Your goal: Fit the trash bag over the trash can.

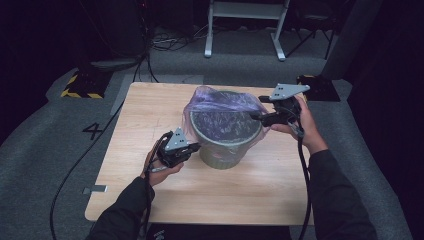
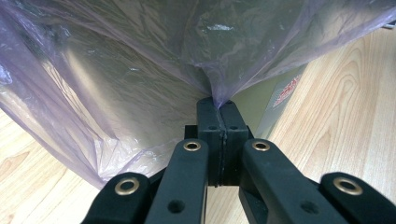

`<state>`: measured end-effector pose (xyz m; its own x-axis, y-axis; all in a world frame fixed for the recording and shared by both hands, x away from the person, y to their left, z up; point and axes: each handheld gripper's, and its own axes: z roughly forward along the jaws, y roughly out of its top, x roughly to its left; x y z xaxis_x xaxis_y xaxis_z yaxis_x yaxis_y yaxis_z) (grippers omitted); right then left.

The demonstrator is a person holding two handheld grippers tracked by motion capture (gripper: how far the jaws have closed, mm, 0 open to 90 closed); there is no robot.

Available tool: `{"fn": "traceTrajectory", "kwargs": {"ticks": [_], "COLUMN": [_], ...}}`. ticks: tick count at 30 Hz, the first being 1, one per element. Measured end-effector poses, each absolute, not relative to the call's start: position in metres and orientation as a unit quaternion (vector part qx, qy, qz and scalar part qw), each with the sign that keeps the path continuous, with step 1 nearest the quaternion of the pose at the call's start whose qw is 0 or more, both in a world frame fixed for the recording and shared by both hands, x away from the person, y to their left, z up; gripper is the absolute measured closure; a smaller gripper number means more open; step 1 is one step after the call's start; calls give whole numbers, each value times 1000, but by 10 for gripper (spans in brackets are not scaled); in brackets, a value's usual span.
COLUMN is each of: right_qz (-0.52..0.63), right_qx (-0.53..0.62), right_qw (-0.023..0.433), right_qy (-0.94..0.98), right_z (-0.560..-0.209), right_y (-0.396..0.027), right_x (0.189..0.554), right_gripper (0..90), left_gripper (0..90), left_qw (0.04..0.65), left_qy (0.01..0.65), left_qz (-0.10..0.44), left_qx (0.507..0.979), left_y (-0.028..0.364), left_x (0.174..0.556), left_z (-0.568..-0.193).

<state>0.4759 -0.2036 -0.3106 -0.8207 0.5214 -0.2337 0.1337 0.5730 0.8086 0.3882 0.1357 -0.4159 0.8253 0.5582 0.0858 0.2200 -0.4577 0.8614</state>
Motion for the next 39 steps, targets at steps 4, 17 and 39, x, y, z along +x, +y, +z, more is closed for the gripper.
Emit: {"fn": "traceTrajectory", "kwargs": {"ticks": [4, 17, 39], "right_qz": [420, 409, 388], "right_qx": [195, 270, 348], "right_qw": [214, 276, 273], "right_qy": [860, 827, 809], "right_z": [-311, -313, -353], "right_y": [-195, -190, -195], "right_x": [489, 522, 553], "right_gripper": [584, 868, 853], "left_gripper": [897, 898, 899], "left_qw": [463, 460, 426], "left_qy": [232, 211, 183], "left_qz": [177, 166, 152], "left_qx": [837, 846, 873], "left_y": [137, 139, 151], "left_x": [390, 388, 367], "left_z": [-417, -418, -435]}}
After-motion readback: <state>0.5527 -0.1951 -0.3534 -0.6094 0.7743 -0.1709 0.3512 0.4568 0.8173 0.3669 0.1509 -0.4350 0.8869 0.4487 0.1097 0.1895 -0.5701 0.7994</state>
